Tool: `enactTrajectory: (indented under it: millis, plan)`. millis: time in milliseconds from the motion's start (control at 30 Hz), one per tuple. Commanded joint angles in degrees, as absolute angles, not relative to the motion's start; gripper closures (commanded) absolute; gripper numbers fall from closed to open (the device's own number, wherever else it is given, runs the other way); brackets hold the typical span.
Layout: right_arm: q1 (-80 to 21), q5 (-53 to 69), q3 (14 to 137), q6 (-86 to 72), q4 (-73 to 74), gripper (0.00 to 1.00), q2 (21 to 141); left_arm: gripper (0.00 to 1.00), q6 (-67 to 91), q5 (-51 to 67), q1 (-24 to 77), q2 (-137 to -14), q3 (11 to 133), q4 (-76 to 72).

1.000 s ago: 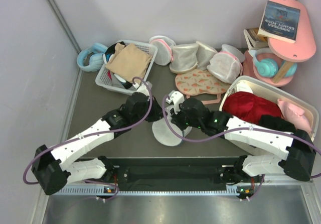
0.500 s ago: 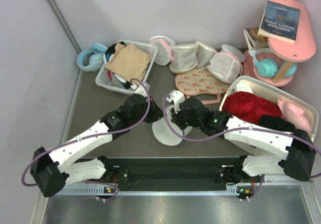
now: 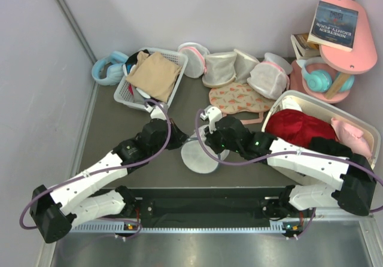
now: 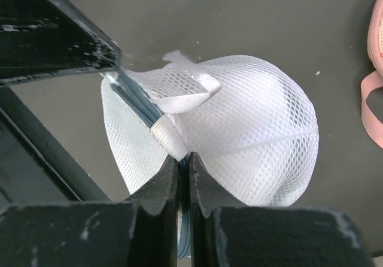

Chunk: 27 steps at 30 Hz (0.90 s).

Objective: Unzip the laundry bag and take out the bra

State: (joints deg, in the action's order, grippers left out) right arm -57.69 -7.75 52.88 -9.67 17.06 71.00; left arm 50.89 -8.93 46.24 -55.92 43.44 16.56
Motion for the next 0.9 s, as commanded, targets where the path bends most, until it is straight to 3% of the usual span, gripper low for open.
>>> enactTrajectory:
  millis: [0,200,333,433,467,567,867]
  plan:
    - [-55.64,-12.48,51.86,-11.51,20.65,1.00,68.65,1.00,50.80,-18.36,45.70,-53.35,42.80,21.71]
    - [-55.46,-10.55,49.66,-11.95,20.74,1.00,66.62,1.00,49.75,-17.77,45.09,-53.79,42.80,20.48]
    - [-55.46,-1.52,52.11,-8.01,21.27,0.99,67.06,1.00,41.87,-11.35,45.00,-56.50,44.20,15.48]
    - [-55.46,-0.97,56.68,-4.94,24.69,0.66,67.85,1.00,35.01,-5.82,45.00,-59.23,48.06,14.76]
    - [-55.46,-1.40,57.99,-4.14,26.26,0.47,67.94,1.00,33.50,-4.58,45.00,-59.85,49.99,14.85]
    - [-55.46,-3.42,63.01,-1.15,27.86,0.27,67.76,1.00,29.45,-0.54,45.00,-61.69,52.73,14.77]
    - [-55.37,-1.50,68.65,10.27,23.65,0.19,71.54,1.00,26.02,5.80,45.00,-63.81,56.07,14.06]
